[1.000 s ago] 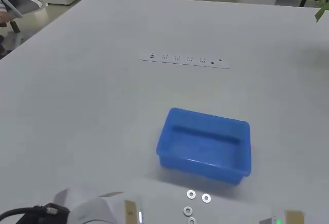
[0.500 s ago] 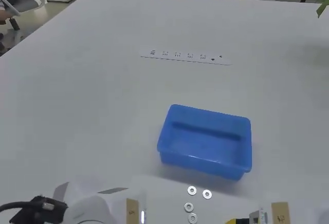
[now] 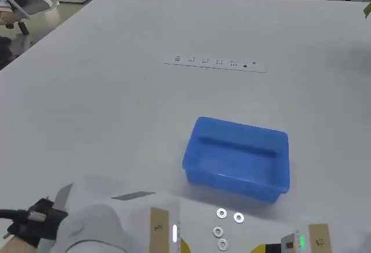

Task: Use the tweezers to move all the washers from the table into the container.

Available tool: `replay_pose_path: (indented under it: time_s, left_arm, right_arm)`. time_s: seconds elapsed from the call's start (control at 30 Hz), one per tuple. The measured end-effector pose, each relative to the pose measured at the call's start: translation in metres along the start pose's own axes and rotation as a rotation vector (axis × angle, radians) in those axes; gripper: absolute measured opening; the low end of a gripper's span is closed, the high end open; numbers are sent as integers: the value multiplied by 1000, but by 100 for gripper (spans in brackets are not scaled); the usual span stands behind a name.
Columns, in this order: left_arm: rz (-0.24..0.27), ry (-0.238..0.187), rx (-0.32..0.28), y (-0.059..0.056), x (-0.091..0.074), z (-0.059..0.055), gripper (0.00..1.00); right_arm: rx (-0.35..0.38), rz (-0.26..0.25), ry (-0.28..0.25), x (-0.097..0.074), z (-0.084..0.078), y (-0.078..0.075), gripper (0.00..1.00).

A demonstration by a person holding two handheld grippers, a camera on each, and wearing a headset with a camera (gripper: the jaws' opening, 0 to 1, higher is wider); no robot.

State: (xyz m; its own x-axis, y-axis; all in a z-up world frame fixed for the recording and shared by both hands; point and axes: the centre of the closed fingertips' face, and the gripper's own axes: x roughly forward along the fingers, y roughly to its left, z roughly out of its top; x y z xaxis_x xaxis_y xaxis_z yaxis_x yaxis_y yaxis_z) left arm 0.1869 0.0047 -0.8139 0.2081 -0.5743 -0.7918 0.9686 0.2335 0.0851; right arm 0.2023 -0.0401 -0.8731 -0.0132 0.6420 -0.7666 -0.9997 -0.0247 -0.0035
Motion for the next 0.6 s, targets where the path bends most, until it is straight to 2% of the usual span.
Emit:
replay_pose_path:
  time_s: [0.27, 0.6]
  left_arm:
    - [-10, -30, 52, 2, -7, 23, 0]
    - [-12, -44, 74, 6, -16, 32, 0]
  right_arm:
    - [-10, 7, -16, -1, 3, -1, 8]
    - [-21, 22, -43, 3, 14, -2, 6]
